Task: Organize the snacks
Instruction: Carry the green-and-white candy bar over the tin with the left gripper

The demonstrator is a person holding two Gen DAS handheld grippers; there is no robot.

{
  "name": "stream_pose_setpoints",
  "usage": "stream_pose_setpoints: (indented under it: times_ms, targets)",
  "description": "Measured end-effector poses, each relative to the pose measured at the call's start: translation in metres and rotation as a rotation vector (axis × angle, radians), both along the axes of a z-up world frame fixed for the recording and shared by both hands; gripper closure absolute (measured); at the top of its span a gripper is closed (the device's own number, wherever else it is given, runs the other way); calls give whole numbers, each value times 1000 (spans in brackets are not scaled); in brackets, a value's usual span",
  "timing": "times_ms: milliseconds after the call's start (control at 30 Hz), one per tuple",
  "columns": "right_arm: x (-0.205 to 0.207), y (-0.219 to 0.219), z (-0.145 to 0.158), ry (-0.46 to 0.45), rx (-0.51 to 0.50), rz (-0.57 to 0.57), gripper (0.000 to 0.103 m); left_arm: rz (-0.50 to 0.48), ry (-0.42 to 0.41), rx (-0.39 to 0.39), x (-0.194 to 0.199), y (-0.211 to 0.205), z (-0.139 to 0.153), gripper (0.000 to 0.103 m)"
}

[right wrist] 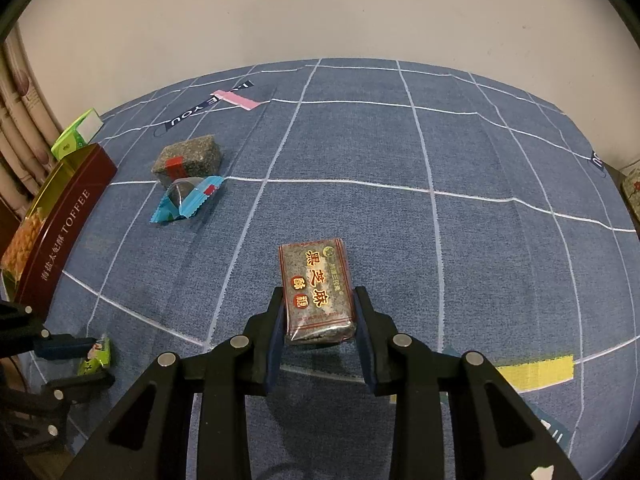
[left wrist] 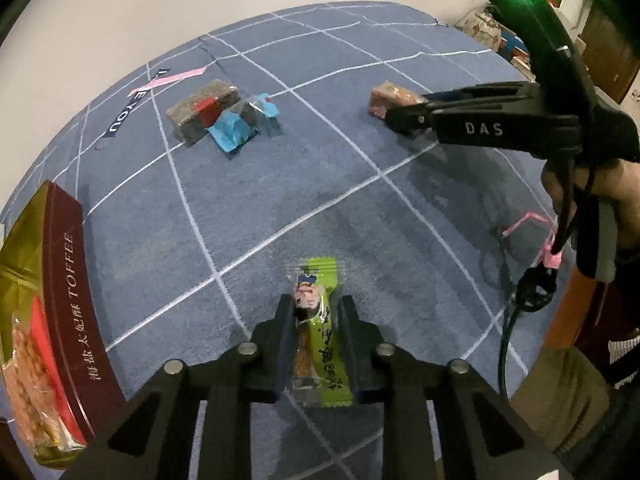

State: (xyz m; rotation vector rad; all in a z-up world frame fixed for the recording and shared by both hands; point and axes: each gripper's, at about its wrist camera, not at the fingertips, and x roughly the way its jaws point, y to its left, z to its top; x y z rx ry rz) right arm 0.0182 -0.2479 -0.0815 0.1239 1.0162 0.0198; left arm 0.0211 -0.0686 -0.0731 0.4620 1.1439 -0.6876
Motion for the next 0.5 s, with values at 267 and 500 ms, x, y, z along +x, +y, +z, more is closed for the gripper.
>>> stream_pose_setpoints:
  times_ms: [267,500]
  targets:
    - [0,0,0,-3,-2,1,73,36,-10,-7,2,9,3,82]
    - [0,1,0,-3,-8,5,73,82,-19,-28,8,22,14,82]
